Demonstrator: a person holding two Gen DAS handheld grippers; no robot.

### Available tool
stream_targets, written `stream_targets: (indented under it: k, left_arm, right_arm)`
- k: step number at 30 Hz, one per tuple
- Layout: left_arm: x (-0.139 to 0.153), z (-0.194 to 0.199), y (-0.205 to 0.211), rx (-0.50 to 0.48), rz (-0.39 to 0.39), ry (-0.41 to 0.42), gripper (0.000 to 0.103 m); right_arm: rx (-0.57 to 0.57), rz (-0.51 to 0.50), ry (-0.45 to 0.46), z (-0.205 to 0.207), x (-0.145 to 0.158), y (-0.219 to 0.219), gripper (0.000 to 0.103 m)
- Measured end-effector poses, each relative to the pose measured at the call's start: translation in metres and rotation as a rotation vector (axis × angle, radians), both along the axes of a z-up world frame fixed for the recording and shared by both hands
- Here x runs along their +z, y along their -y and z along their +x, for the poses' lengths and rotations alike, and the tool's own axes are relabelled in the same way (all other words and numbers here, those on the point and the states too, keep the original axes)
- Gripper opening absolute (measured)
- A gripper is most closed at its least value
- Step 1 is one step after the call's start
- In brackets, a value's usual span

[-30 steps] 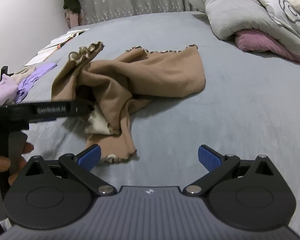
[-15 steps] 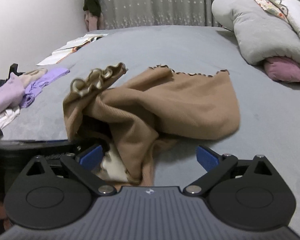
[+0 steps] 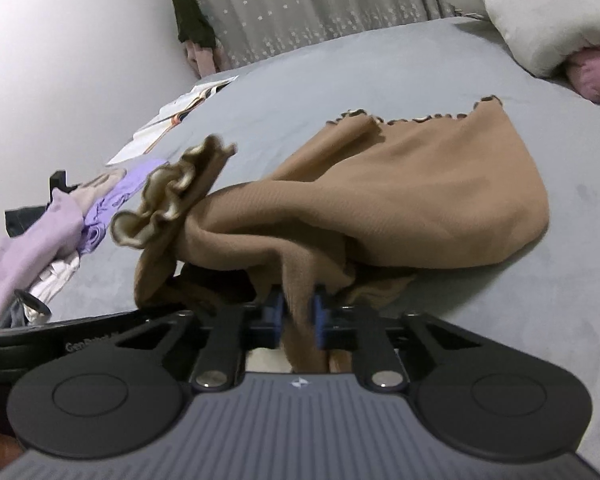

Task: Fold clothes
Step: 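Grasp the tan garment edge with the left tool while the right tool grasps another edge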

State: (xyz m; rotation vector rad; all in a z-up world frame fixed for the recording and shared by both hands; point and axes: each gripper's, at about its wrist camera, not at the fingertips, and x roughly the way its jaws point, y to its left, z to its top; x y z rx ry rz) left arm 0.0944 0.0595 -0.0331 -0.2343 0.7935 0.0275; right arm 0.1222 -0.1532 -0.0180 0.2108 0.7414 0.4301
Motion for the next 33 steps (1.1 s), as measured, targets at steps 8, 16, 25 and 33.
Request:
stream_targets:
  k: [8,16,25,33]
  left_arm:
    - [0.013,-0.01,-0.026,0.09,-0.026,0.025,0.004]
    - [0.026,-0.02,-0.042,0.122,-0.036,0.04,0.004]
    - [0.03,-0.027,-0.037,0.098,0.0,0.038,0.004]
    - [0.019,-0.025,-0.012,-0.01,0.097,-0.008,0.005]
  right_arm:
    - [-0.059,-0.012,0.079,-0.016,0.023,0.025,0.007]
    - [-0.183,0.004,0.126,-0.037,0.048,0.073,0.006]
    - [-0.304,0.007,0.115,-0.061,0.051,0.125,0.007]
    - [-0.38,-0.044,0.023,-0.06,0.028,0.156,0.007]
